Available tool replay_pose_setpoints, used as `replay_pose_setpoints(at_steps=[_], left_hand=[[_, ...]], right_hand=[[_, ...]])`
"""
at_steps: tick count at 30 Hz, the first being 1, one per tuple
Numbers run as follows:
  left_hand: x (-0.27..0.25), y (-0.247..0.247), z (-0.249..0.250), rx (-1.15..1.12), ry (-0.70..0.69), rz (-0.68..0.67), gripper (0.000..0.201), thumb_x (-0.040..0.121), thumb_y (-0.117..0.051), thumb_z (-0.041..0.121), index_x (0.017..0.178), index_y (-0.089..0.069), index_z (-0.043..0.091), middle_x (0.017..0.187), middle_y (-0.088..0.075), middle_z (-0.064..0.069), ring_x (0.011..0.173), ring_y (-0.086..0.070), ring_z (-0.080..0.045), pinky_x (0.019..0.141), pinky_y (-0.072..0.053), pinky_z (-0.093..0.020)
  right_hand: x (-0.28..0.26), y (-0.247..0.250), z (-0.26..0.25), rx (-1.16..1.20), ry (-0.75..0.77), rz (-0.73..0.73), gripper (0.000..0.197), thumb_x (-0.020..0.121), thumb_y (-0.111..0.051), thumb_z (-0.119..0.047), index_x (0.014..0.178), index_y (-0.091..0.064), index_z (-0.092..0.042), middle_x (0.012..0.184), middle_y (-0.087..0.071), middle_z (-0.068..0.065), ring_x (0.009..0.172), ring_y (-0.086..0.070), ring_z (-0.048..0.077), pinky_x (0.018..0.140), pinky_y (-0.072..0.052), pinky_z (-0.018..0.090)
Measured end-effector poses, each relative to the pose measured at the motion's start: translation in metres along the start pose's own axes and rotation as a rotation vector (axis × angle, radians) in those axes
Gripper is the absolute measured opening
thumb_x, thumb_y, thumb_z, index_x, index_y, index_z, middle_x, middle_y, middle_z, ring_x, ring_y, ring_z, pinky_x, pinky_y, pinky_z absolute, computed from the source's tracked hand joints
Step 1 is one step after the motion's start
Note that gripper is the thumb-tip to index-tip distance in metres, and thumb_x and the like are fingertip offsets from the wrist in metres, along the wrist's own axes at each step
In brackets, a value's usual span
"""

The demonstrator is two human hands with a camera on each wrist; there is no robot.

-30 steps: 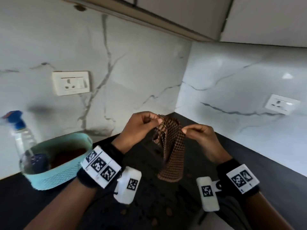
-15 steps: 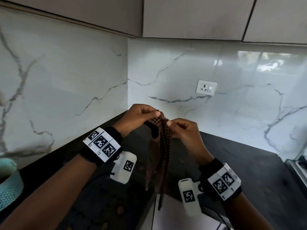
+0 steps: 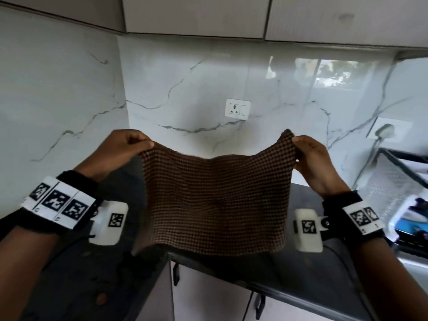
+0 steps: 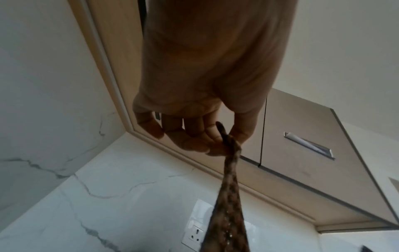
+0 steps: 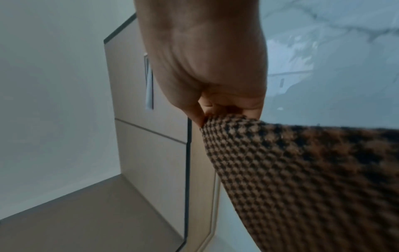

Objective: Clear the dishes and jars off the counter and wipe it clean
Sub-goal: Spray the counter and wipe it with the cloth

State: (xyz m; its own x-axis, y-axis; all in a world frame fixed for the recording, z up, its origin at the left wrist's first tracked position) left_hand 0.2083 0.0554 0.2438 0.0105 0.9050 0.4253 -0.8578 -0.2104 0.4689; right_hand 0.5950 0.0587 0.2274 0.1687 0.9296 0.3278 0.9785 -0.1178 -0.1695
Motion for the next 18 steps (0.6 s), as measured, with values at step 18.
replay_pose_setpoints(at_steps=[18], left_hand=[[0.030, -0.155, -0.022, 0.098, 0.060, 0.027, 0.011, 0.087, -0.063, 0.012, 0.095, -0.066, 0.005, 0.088, -0.065, -0.004, 0.081, -0.059, -0.001, 0.081, -0.041, -0.014]], right_hand=[[0.004, 0.238, 0.033, -0.033, -0.058, 0.213, 0.041, 0.094, -0.049, -0.014, 0.056, -0.060, -0.023, 0.066, -0.067, -0.007, 0.067, -0.061, 0.008, 0.060, -0.046, 0.019]])
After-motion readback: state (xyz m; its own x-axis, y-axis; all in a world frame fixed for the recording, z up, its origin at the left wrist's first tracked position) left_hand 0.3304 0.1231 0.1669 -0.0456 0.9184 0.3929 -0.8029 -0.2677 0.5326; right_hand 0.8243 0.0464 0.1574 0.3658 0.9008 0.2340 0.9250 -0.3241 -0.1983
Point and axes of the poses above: each hand's wrist, its own x-axis towards the middle knuckle, its own y-axis out of the back of the hand, z = x × y, the point moved 5 cm from there along x, towards the middle knuckle
